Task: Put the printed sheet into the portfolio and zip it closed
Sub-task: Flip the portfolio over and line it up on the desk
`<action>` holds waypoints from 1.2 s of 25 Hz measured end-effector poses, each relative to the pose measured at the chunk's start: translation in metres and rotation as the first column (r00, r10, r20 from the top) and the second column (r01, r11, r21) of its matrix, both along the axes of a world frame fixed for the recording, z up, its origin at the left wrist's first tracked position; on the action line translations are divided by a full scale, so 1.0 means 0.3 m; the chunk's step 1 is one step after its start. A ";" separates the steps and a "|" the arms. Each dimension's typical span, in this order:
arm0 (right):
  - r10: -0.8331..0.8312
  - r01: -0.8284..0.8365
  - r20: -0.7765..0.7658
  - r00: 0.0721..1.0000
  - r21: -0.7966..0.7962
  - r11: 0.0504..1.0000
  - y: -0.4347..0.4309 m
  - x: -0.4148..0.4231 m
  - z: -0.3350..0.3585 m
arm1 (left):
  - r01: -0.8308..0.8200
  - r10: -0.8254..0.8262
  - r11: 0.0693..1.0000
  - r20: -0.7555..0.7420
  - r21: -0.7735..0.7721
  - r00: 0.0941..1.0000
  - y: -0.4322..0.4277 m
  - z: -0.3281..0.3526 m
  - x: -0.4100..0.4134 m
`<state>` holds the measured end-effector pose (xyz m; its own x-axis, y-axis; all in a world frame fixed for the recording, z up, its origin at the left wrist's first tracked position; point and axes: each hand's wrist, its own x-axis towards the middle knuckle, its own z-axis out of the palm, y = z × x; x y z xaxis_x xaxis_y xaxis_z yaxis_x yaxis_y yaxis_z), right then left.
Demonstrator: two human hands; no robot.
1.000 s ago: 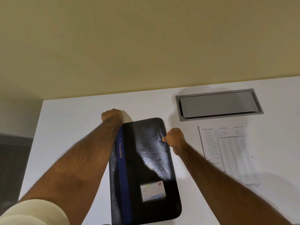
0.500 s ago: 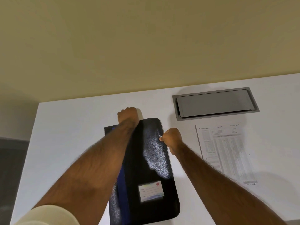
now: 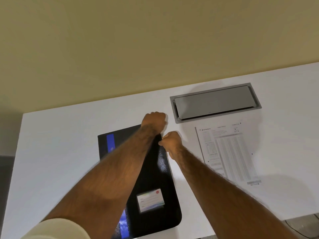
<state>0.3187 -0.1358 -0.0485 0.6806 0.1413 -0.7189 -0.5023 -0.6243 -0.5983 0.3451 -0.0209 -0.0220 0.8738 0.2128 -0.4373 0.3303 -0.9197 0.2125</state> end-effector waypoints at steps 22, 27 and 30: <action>0.647 -0.523 0.455 0.612 -0.380 0.763 0.039 0.127 0.029 | -0.273 0.269 0.938 -0.047 -0.214 0.962 0.167 0.022 -0.068; 0.680 -0.554 0.505 0.531 -0.401 0.730 -0.036 0.074 0.021 | -0.287 0.289 0.934 -0.023 -0.212 0.957 0.161 0.014 -0.077; 0.695 -0.577 0.529 0.486 -0.403 0.710 -0.123 0.006 0.011 | -0.306 0.309 0.925 -0.023 -0.226 0.951 0.156 0.021 -0.079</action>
